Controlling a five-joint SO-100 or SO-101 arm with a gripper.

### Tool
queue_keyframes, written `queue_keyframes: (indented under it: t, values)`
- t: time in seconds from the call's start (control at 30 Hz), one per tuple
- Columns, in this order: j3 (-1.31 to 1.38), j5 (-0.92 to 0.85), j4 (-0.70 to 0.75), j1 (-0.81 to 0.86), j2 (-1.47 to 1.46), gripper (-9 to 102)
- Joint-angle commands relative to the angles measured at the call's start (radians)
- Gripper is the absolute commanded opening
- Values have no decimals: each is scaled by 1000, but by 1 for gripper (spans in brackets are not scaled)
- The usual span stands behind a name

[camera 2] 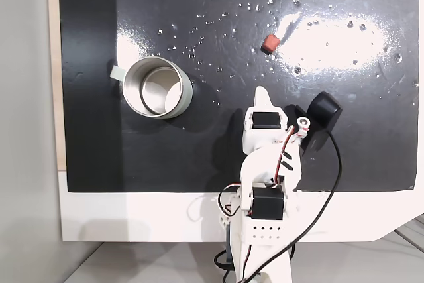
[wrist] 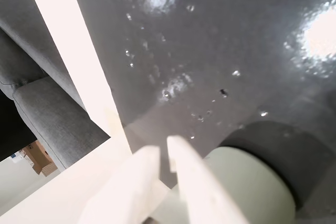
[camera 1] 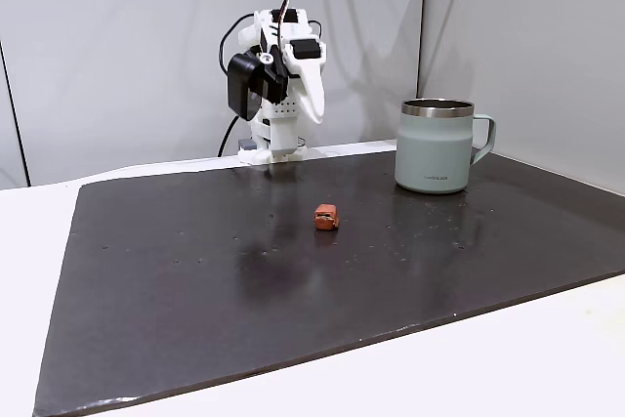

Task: Grasp a cube and put it in the cup.

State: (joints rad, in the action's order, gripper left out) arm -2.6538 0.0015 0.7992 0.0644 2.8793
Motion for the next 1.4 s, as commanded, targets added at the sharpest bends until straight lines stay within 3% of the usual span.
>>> queue_keyframes:
  t: [0.0, 0.97, 1.37]
  values:
    - [170, 0, 26, 5, -84, 0]
    - [1086, 333, 419, 6, -969, 0]
    - [1436, 488, 646, -6, -1342, 0]
